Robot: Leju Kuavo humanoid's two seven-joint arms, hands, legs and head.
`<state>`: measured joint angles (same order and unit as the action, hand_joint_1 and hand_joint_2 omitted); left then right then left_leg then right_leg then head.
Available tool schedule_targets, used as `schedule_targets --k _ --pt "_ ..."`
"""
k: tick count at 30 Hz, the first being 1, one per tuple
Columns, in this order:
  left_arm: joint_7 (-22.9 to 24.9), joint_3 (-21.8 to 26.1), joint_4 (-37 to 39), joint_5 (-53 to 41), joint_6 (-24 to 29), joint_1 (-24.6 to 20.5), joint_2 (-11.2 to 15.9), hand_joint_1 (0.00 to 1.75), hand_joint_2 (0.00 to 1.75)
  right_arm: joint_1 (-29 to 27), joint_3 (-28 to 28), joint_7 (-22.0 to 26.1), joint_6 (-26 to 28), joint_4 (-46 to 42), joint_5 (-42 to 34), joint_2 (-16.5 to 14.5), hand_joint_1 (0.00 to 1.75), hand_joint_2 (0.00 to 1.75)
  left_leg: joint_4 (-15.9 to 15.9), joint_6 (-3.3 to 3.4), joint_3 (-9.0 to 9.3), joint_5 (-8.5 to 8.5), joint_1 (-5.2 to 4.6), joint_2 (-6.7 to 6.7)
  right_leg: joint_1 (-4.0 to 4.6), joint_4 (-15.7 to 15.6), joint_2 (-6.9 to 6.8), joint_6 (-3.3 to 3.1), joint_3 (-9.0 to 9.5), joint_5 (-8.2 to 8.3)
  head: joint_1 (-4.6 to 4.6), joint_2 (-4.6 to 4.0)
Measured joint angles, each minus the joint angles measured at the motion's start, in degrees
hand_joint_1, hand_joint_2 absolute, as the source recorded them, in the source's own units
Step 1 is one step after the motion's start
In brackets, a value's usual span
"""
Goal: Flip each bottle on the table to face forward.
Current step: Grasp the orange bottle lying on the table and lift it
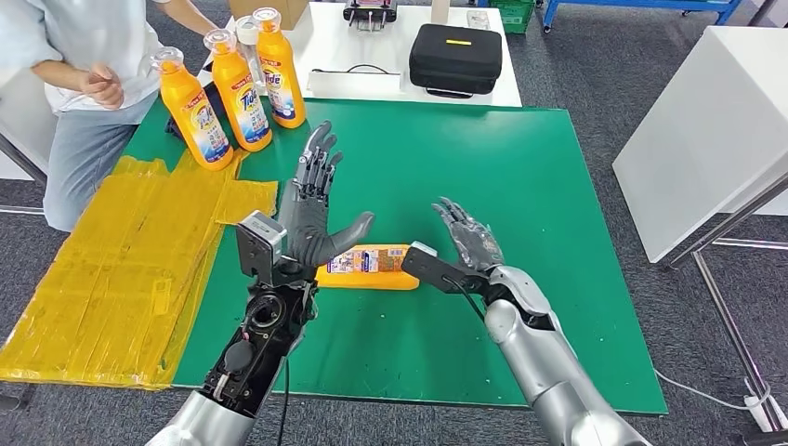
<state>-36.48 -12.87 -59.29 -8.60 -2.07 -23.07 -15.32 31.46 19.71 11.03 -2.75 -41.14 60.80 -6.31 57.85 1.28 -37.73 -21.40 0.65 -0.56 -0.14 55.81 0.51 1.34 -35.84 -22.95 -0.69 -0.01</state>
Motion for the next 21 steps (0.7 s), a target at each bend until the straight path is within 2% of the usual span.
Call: schedule_targets --k 9,16,21 --pt "-0.38 -1.15 2.38 0.8 -0.52 -1.63 -0.31 0.0 1.75 6.08 2.87 2.44 -5.14 8.66 -0.36 -2.79 0.0 1.75 0.0 -0.01 -0.01 0.0 0.02 0.04 0.05 0.02 0.01 -0.01 -0.02 -0.02 0.01 0.01" --pt "-0.69 -1.7 4.53 1.1 -0.67 -2.86 -0.71 0.0 1.75 10.67 7.48 3.05 -9.32 13.04 1.02 -6.57 0.0 1.75 0.0 -0.01 0.0 0.01 0.03 0.05 0.05 0.03 0.02 -0.01 -0.04 -0.01 -0.01 0.01" --pt "-0.78 -2.13 5.84 1.4 -0.72 -3.73 -1.41 0.0 1.75 11.69 10.2 4.95 -16.28 14.58 -1.6 -8.26 0.0 1.75 0.0 -0.01 0.0 0.01 0.03 0.01 0.04 0.03 0.0 -0.01 -0.03 -0.02 0.01 0.01"
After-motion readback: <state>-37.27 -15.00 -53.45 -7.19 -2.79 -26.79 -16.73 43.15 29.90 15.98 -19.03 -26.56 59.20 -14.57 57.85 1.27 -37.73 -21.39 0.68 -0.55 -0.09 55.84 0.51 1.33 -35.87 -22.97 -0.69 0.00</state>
